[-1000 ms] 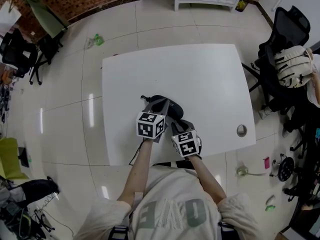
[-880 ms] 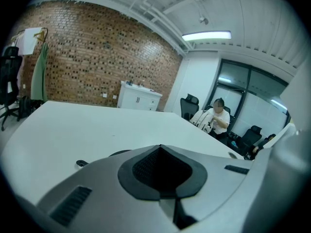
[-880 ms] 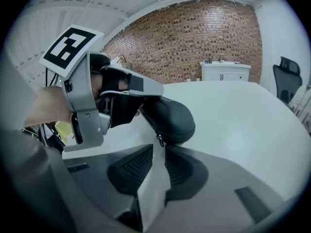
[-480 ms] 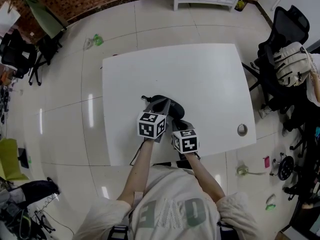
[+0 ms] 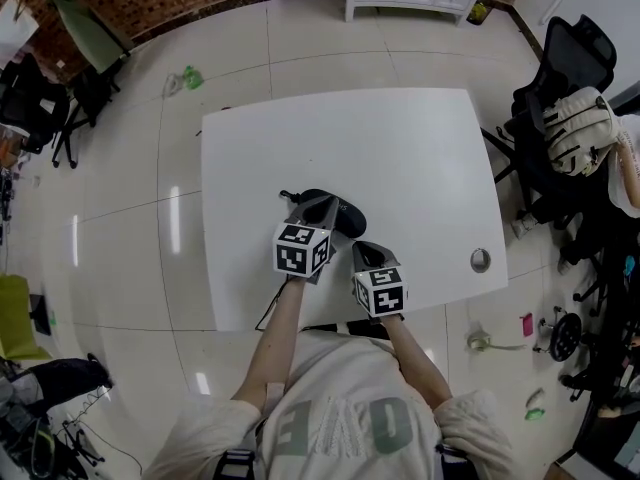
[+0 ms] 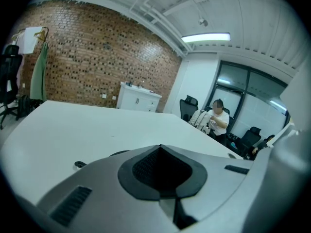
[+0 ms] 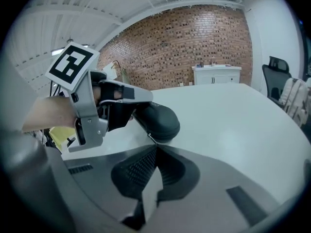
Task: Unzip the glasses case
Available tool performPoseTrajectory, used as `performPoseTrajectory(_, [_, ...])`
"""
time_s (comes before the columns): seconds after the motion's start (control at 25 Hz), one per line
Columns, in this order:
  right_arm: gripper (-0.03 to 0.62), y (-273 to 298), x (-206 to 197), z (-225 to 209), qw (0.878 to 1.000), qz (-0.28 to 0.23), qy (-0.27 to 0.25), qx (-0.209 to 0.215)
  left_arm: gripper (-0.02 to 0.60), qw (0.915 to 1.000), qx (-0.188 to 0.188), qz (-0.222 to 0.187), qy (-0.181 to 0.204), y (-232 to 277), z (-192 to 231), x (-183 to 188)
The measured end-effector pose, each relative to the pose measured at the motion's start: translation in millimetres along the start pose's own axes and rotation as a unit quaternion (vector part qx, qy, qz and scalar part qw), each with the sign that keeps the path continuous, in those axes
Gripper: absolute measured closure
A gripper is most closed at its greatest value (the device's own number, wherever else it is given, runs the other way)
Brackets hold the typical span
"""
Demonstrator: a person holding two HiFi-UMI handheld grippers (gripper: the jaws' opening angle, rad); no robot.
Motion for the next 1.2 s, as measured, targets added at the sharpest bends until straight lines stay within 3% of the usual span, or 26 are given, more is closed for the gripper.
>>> performPoseTrajectory(0.28, [0.595, -0.1, -2.2, 8.0, 0.997, -0.002, -0.078, 0.026, 0.584, 1.0, 0.001, -0.001, -0.002, -1.4, 0.0, 0.0])
performPoseTrajectory(0.4, [0.594, 2.3, 2.6, 17.1, 0.996, -0.01, -0.081, 0.047, 0.584, 1.0, 0.002, -0.001, -0.003, -0.8, -1.2, 0.3])
performPoseTrajectory(0.56, [0.592, 4.8, 5.5, 18.5, 0.998, -0.006, -0.057, 0.036, 0.584, 1.0, 0.002, -0.002, -0.004, -0.9, -2.0, 0.3])
performPoseTrajectory(0.68, [0.525, 5.4, 2.8, 14.8, 0.999, -0.003, -0.031, 0.019, 0.584, 1.0, 0.002, -0.002, -0.004, -1.1, -3.4, 0.5])
performPoseTrajectory(0.84, [0.514, 11.8, 2.1, 12.5, 0.998, -0.007, 0.057, -0.02, 0.584, 1.0, 0.002, -0.002, -0.003, -3.4, -1.1, -0.1])
performPoseTrajectory(1.0, [0.514, 15.5, 3.2, 3.5, 0.986, -0.006, 0.147, -0.079, 0.584, 1.0, -0.005, -0.001, 0.0, -3.0, -1.1, 0.2])
performPoseTrajectory(1.16, [0.526, 18.9, 1.7, 4.2, 0.987, 0.001, 0.132, -0.086, 0.584, 0.9999, -0.011, -0.004, -0.003, -3.3, -1.0, -0.8])
performPoseTrajectory(1.2, [0.573, 19.6, 1.4, 6.1, 0.989, 0.004, 0.125, -0.082, 0.584, 0.9999, -0.012, -0.004, -0.004, -3.0, -1.5, -0.6])
Point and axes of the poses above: the fingertips, and each gripper's own axes: y forward along the fingers, z to its left, x out of its top, the point moved 2 cm from there along -y, backward along the fingers, and after that the axes turned 11 degrees about -z, right-handed, at the moved point
